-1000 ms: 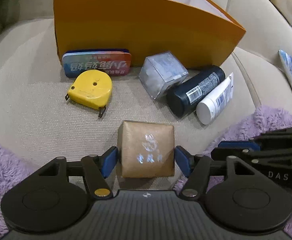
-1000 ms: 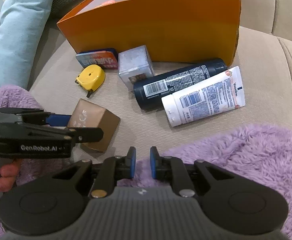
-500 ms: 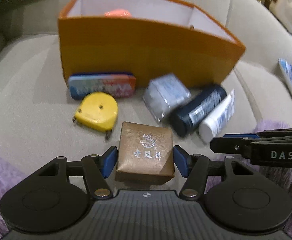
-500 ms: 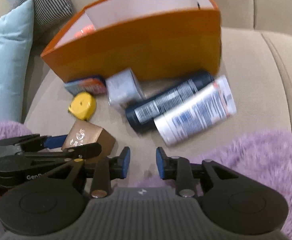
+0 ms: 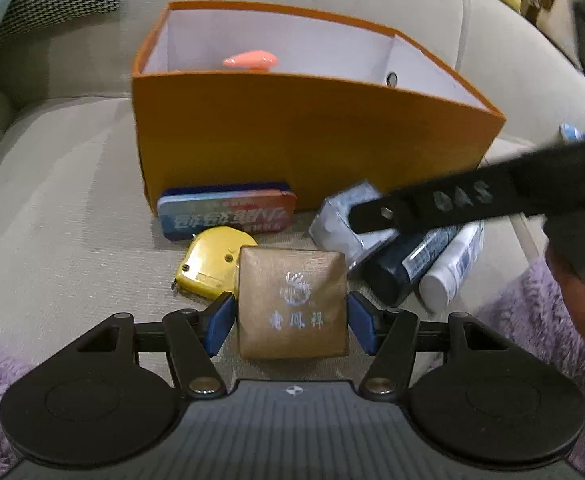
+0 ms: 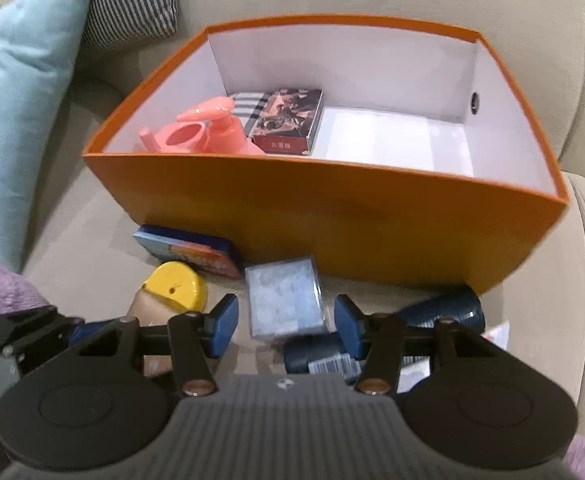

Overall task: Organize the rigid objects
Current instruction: 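Grasp the clear cube box with right tool while left tool holds the brown box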

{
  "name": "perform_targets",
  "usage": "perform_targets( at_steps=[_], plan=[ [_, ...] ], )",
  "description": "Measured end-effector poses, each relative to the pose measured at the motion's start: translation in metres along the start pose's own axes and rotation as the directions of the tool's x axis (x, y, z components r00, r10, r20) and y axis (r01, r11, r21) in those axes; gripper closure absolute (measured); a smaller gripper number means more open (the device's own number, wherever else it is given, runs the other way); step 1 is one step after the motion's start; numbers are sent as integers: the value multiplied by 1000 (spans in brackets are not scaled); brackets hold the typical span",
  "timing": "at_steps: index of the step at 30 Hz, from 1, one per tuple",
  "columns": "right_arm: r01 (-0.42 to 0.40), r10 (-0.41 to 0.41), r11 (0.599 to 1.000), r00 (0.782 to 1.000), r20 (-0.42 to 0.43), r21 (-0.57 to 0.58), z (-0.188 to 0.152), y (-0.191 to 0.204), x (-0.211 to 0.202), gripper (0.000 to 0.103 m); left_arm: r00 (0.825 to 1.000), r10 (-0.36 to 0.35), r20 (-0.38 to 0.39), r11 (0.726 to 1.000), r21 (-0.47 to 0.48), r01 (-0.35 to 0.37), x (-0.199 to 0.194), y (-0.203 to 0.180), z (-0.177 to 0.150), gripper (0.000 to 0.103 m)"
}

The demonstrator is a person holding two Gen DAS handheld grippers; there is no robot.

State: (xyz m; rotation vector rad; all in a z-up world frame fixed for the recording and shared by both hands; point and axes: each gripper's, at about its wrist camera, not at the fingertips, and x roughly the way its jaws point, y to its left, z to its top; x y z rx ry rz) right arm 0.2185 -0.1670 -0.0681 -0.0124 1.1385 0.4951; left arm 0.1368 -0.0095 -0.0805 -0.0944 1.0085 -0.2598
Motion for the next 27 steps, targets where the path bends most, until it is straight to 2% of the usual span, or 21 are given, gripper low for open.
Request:
perform_targets(
  at_steps=[6,13,20,24,27],
  plan=[
    [-4,3,1000,999,-38,-8,5,0,15,48,999,-15,-29,1000,-24,14,8,3,0,29],
    [-6,6,1000,999,-48,-3,2,1,24,50,1000,1,-25,1000,-31,-2,10,0,2,26],
    [-6,6,1000,999,-50,-4,4,2,25,51,999,45,-11,999,1,-45,11,-14,2,19],
    [-8,9,1000,999,-39,14,3,0,20,51,996,91,4,996,-14,-90,11,-19,4,18],
    [-19,20,999,999,-30,33,3,-2,17,51,990,138,36,990,27,-139,9,-30,7,16]
  ],
)
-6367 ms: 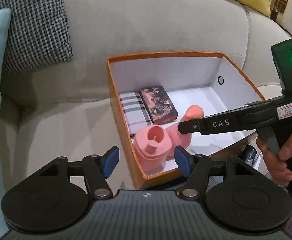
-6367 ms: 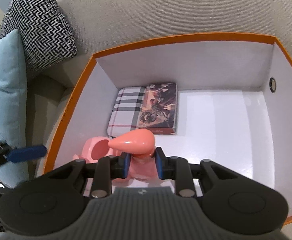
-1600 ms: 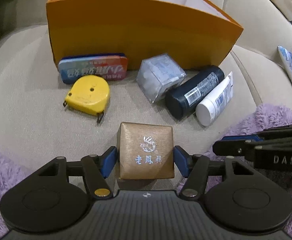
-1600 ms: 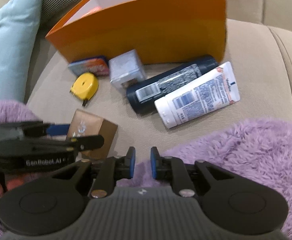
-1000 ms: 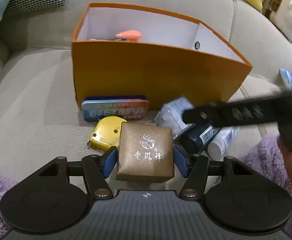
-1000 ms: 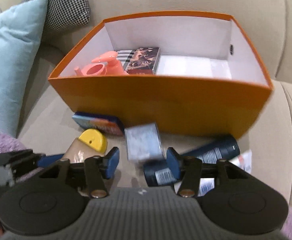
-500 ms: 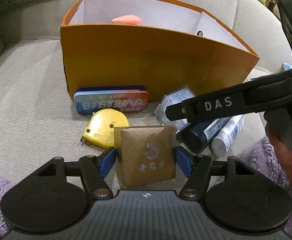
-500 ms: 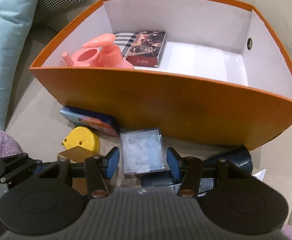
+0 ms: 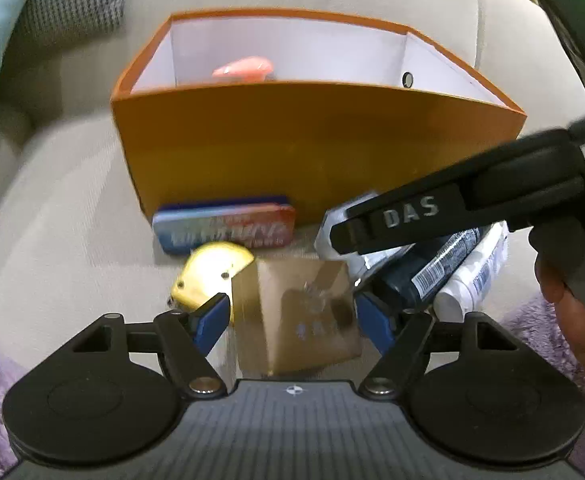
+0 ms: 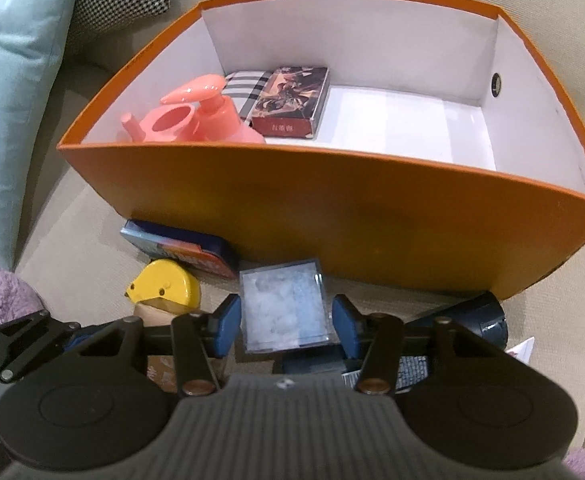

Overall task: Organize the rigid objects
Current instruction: 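Grasp the clear cube box with right tool while left tool holds the brown box, then carry brown box with left tool while right tool carries clear box into shoebox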

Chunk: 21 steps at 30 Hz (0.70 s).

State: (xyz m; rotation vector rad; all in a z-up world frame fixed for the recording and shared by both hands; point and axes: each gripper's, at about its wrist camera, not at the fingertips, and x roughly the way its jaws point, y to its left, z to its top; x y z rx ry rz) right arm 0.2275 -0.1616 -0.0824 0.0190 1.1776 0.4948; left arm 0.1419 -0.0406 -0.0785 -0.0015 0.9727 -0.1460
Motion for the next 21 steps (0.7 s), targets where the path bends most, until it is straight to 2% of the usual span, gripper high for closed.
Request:
perform_targets(
  at_steps=[4,9,11,13,16,21],
  plan=[
    [-8,8,1000,1000,-4,5,1,0,1,51,998,65,2,996,69,-65,4,-17,-3,17],
    [-18,18,1000,1000,3,25,0,-3,0,53,988,152,31,971,179,-155,8,-37,-10,17],
    [-28,27,999,999,20,44,-2,-6,-4,53,984,177,25,963,201,-179,11,-39,-12,23],
    [-45,43,997,998,37,57,-4,-8,-10,53,985,172,21,964,204,-173,9,-37,-13,28],
    [-56,53,997,997,57,53,-6,-7,-20,53,985,171,15,965,198,-171,3,-34,-14,29],
    [-68,63,996,994,92,56,-8,-8,-40,53,995,103,20,984,143,-104,-15,-19,-3,32]
  ],
)
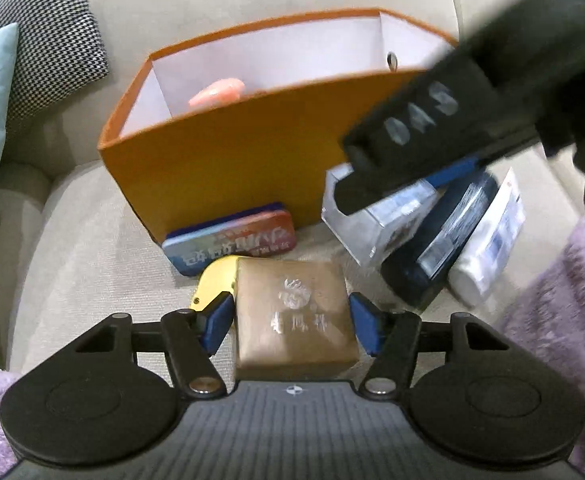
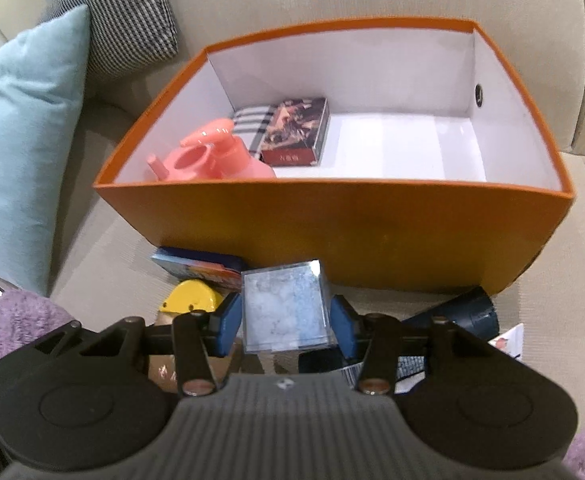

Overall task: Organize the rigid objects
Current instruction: 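Carry brown box with left tool while right tool carries clear box into shoebox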

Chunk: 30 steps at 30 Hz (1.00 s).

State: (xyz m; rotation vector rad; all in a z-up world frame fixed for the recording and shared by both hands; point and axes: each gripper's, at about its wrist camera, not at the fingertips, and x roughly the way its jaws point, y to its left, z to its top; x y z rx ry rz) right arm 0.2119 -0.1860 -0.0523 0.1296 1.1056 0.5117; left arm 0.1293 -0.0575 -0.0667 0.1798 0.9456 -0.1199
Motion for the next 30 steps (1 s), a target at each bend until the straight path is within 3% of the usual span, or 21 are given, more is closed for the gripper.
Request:
perform_targets(
  at_steps=[7,15,18,24,30],
  plan=[
    [-34,33,999,995,90,9,11,-1,-50,53,985,-168,49,975,-137,174,-43,33,35,32],
    [-82,68,994,978,198,66,61,-22,-98,53,934,-338,114,921,-165,353,-70,72,122,32],
    [-55,39,996,979,199,74,89,-33,-91,53,920,-383,83,903,-178,392,-50,81,161,32],
    [28,-36,997,993,114,69,131,-56,-38,53,916,-398,-51,894,-244,375,33,86,217,32],
    [71,-74,996,996,47,59,154,-72,18,53,924,-370,-95,905,-264,335,99,73,232,32]
  ],
)
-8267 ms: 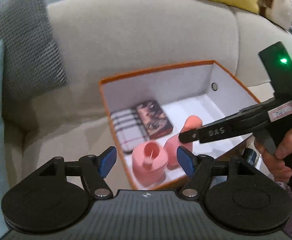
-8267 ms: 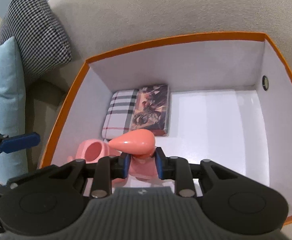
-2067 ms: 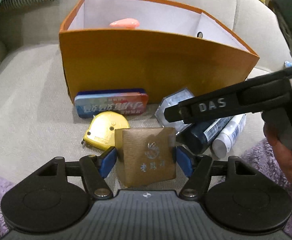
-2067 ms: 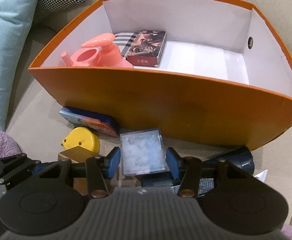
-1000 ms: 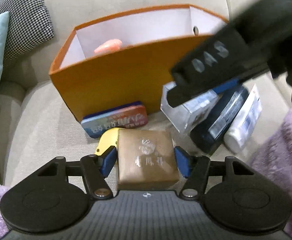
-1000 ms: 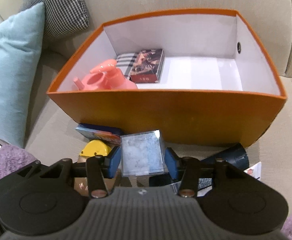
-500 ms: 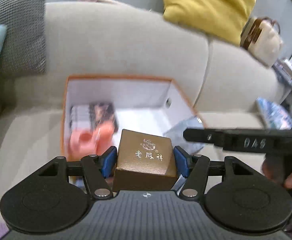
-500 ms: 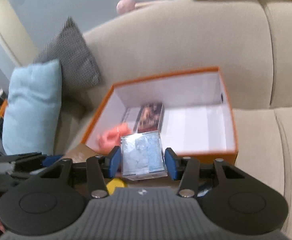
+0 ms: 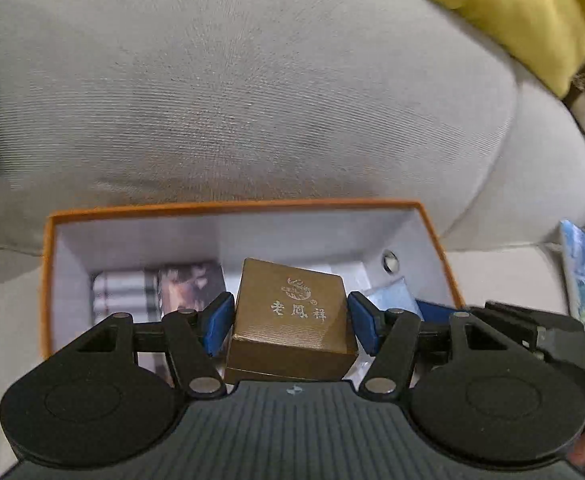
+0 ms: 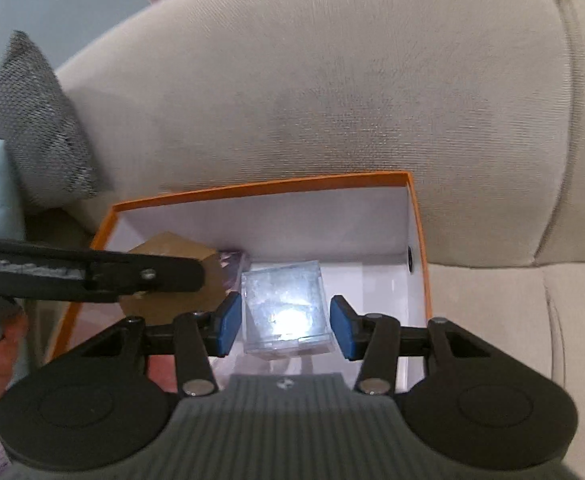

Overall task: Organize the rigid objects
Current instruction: 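Carry brown box with left tool while right tool carries clear box into shoebox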

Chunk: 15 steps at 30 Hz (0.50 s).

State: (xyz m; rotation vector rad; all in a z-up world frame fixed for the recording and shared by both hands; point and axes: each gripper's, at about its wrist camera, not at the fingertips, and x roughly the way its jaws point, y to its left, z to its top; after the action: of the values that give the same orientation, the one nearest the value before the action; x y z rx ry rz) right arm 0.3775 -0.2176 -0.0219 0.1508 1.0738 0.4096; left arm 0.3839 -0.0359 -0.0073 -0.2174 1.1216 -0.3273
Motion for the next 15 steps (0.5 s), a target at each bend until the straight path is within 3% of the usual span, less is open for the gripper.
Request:
perform_targets(
  at_steps=[6,15],
  plan=[
    [34,-38,996,998,-45,-82,13,4,32,53,1000,2,-18,1000,-22,-2,42,4,11,32],
    [86,-100,981,992,-73,-175,11,12,54,53,999,9,-50,997,-74,-13,71,11,4,32]
  ],
)
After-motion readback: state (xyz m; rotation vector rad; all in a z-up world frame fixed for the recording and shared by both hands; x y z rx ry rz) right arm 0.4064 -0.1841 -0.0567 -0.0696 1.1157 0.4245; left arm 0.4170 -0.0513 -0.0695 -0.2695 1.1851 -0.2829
